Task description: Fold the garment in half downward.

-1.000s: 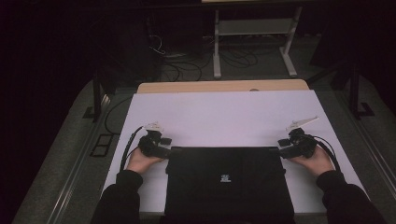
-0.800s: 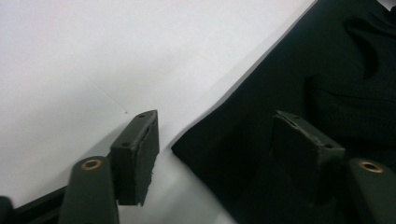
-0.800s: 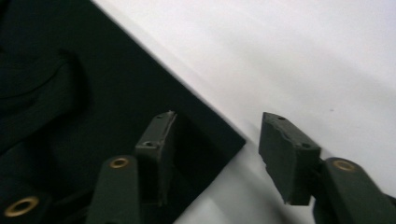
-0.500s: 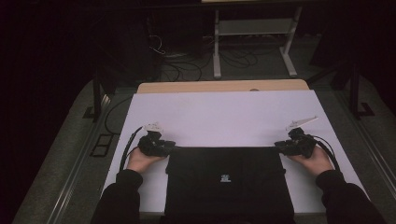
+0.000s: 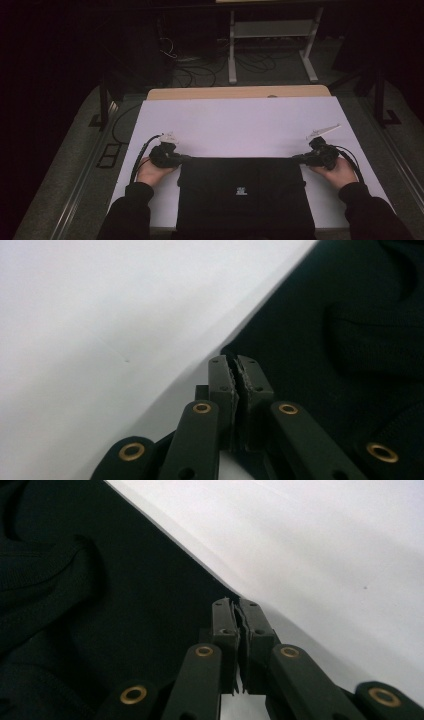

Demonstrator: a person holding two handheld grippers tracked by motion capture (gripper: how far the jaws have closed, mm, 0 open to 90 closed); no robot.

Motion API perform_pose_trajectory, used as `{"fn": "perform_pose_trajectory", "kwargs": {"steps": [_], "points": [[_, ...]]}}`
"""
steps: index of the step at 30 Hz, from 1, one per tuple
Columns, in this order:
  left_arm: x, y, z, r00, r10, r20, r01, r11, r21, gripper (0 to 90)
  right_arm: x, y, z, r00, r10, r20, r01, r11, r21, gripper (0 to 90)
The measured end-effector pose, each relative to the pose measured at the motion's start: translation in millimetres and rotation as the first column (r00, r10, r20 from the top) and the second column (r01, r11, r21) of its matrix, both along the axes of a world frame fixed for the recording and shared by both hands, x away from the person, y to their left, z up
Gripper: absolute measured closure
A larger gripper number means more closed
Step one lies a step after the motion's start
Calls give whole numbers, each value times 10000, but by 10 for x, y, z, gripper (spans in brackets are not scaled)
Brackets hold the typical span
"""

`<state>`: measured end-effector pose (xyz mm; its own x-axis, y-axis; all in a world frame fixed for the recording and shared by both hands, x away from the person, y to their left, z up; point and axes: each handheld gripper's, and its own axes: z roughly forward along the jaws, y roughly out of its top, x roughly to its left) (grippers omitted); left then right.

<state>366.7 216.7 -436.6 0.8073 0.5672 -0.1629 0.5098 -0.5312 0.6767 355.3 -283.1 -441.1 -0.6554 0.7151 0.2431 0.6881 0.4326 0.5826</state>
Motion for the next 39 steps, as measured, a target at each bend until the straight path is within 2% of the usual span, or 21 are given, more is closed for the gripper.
{"fn": "perform_pose_trajectory", "kwargs": {"steps": [2,5,7,10,17,19,23,28,31,39], "points": [[-24,-7,46,9994,165,302,-167,9998,88,856,-12,-8,13,9999,-59,102,59,10000,26,857],[-54,-56,110,9952,303,927,-382,9957,838,857,-26,-11,49,9993,-229,304,229,9997,9,859],[-62,-86,151,9910,418,1271,-562,9922,1117,857,-36,-10,82,9981,-340,505,341,9994,-16,861],[-40,-93,198,9871,599,1486,-776,9902,1161,857,-42,-10,131,9952,-519,828,520,9986,3,862],[84,-58,257,9869,888,1345,-1036,9888,1075,856,-20,-31,287,9875,-857,1320,858,9963,52,862],[112,-41,286,9864,1012,1296,-1125,9901,837,856,0,-39,323,9867,-916,1340,912,9958,92,862],[151,-32,382,9869,1019,1253,-1133,9897,876,855,38,-38,368,9844,-1008,1445,1002,9949,112,862],[169,-71,510,9851,932,1445,-1089,9885,1047,855,72,-32,445,9808,-1075,1630,1076,9942,77,861],[183,-75,560,9833,1017,1510,-1163,9890,918,855,95,-32,501,9761,-1167,1831,1181,9930,36,861],[228,-47,737,9810,1071,1619,-1228,9883,902,854,176,-36,620,9716,-1387,1919,1395,9902,95,861]]}}
